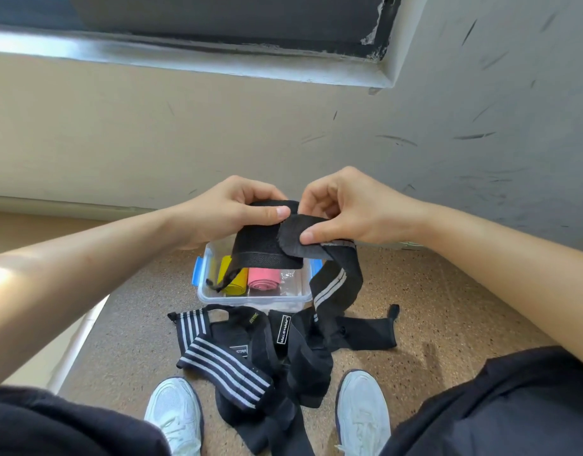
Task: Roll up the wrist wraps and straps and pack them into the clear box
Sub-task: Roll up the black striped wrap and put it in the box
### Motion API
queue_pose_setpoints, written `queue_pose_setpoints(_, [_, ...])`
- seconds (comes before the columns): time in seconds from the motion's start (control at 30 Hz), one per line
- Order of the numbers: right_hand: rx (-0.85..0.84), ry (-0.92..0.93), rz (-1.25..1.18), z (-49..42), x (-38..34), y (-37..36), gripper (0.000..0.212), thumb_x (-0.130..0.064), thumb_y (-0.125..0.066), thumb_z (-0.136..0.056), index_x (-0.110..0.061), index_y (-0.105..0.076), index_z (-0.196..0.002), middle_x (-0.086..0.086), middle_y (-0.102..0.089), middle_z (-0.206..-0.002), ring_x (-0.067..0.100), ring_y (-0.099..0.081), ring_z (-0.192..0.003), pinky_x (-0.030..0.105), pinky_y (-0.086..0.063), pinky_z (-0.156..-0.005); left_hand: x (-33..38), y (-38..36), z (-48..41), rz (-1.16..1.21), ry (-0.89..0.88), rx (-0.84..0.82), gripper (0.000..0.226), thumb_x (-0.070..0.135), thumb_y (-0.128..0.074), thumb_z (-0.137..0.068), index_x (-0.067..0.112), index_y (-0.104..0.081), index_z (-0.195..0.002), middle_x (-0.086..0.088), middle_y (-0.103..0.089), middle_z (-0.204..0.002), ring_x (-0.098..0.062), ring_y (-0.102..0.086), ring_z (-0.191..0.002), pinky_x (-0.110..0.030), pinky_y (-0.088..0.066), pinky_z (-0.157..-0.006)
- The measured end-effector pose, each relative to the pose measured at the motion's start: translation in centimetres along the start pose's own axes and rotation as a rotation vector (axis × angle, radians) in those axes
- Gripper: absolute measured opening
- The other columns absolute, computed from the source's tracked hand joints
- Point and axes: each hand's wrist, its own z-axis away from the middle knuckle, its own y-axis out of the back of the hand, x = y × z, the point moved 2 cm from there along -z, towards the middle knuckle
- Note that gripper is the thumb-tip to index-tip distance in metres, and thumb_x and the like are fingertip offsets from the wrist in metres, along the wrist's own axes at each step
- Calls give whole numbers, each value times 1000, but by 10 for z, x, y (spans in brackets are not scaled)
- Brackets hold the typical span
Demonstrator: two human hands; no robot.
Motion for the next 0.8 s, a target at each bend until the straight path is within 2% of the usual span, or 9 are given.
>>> queue_pose_setpoints(0.13, [22,-14,29,-3,0,-4,23,-9,-86,-79,-10,-66,-90,-2,-68,-72,9,-60,-63,29,-50,-63,2,-2,2,17,0,-9,24,30,-67,-86,10,-73,-98,-4,-71,-87,-13,-65,-82,-22,-52,-74])
queue_pose_setpoints(0.23, [44,-20,102,-5,0,-4,25,-11,-87,-78,-13,-64,-89,4,-69,-75,12,-62,-65,34,-53,-63,4,-4,4,31,4,-11,21,29,-67,-88,11,-72,-97,0,-71,-84,-10,-64,-79,-19,-51,-72])
queue_pose_setpoints(0.3, [92,-18,161,-6,2,-5,27,-15,-88,-77,-14,-62,-87,9,-70,-79,13,-61,-65,36,-52,-63,5,-4,5,36,4,-9,21,31,-75,-89,12,-72,-97,-1,-72,-85,-11,-67,-80,-21,-53,-72])
queue_pose_setpoints(0.4, [194,9,248,-7,5,-4,35,-22,-89,-75,-23,-55,-83,-5,-64,-84,-1,-53,-59,16,-40,-56,6,-2,7,11,1,19,33,30,-85,-75,12,-72,-100,-8,-74,-88,-19,-72,-80,-26,-59,-70])
queue_pose_setpoints(0.5, [234,1,238,-4,3,0,46,-26,-91,-73,-22,-57,-104,-22,-60,-92,-12,-55,-65,8,-39,-59,9,-1,6,-4,-2,39,23,18,-83,-79,10,-73,-98,-10,-75,-86,-22,-73,-78,-29,-61,-69])
queue_pose_setpoints(0.57, [139,-25,142,-2,3,2,56,-22,-91,-74,-18,-60,-120,-32,-64,-96,-9,-56,-61,6,-40,-59,11,-1,6,-5,17,25,11,11,-81,-85,13,-74,-93,-10,-75,-84,-21,-73,-76,-29,-60,-67])
queue_pose_setpoints(0.67, [-35,-58,96,0,7,3,54,-20,-92,-72,-20,-67,-120,-8,-68,-114,-1,-59,-60,16,-48,-61,12,0,7,-14,52,-8,8,17,-80,-79,22,-76,-83,-9,-74,-81,-21,-73,-74,-27,-59,-63])
queue_pose_setpoints(0.73, [-61,-87,105,-1,12,5,49,-19,-93,-72,-19,-69,-115,-3,-70,-109,8,-67,-68,26,-57,-66,11,2,8,-4,81,-20,7,20,-78,-76,22,-76,-82,-10,-75,-81,-22,-73,-75,-28,-60,-63])
queue_pose_setpoints(0.8, [-49,-97,118,-1,15,10,36,-17,-91,-75,-13,-71,-105,2,-75,-98,14,-73,-79,29,-59,-70,10,6,8,-10,103,-21,14,20,-78,-77,15,-75,-90,-12,-76,-85,-25,-74,-78,-30,-61,-66])
